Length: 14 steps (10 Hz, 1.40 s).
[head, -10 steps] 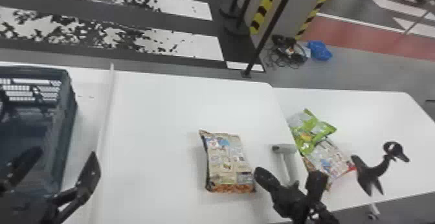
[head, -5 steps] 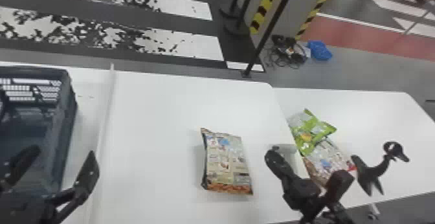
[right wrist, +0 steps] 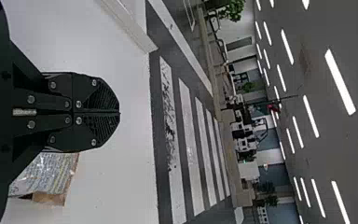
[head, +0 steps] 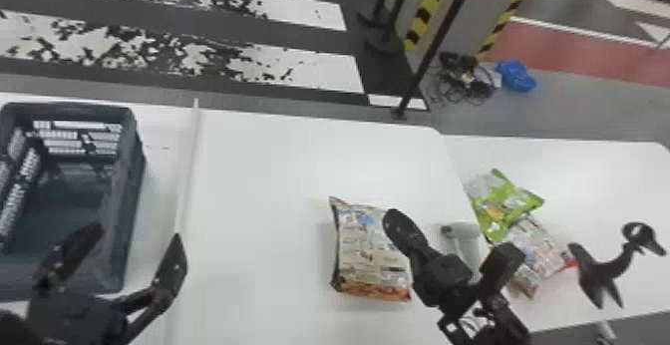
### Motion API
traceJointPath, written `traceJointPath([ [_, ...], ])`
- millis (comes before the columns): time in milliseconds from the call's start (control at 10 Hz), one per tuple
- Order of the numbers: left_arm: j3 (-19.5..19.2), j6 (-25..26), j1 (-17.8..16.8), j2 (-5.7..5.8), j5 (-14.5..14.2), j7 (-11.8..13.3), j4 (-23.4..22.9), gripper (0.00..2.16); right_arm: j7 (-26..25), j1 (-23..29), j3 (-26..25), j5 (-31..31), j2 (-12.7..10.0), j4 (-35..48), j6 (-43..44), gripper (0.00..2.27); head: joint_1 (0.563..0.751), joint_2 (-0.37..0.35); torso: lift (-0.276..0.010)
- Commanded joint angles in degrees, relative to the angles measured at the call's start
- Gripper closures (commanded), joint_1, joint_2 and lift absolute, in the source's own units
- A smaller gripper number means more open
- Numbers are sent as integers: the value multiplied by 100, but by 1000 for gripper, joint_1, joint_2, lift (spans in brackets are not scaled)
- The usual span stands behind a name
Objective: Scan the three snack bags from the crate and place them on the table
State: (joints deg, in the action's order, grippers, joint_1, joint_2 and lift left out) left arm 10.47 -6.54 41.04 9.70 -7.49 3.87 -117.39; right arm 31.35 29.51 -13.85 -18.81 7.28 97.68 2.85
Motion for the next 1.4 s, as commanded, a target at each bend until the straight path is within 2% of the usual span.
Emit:
traceJointPath([
  [0, -45, -18, 62, 6, 2, -1, -4, 73, -15, -226, 234, 158, -7, -452, 229, 2243, 695, -255, -37],
  [300, -45, -105, 80, -12, -7, -71, -4, 73, -68, -499, 418, 378, 2, -1182, 809, 2243, 695, -203, -37],
  [700, -62, -105, 141, 6, 2, -71, -12, 73, -200, -982, 664, 633, 2, -2227, 1529, 2243, 695, -196, -37],
  [1300, -62, -369, 141, 15, -7, -53, 119, 73, -288, -1334, 866, 1222, 72, -3432, 2443, 2243, 695, -169, -37],
])
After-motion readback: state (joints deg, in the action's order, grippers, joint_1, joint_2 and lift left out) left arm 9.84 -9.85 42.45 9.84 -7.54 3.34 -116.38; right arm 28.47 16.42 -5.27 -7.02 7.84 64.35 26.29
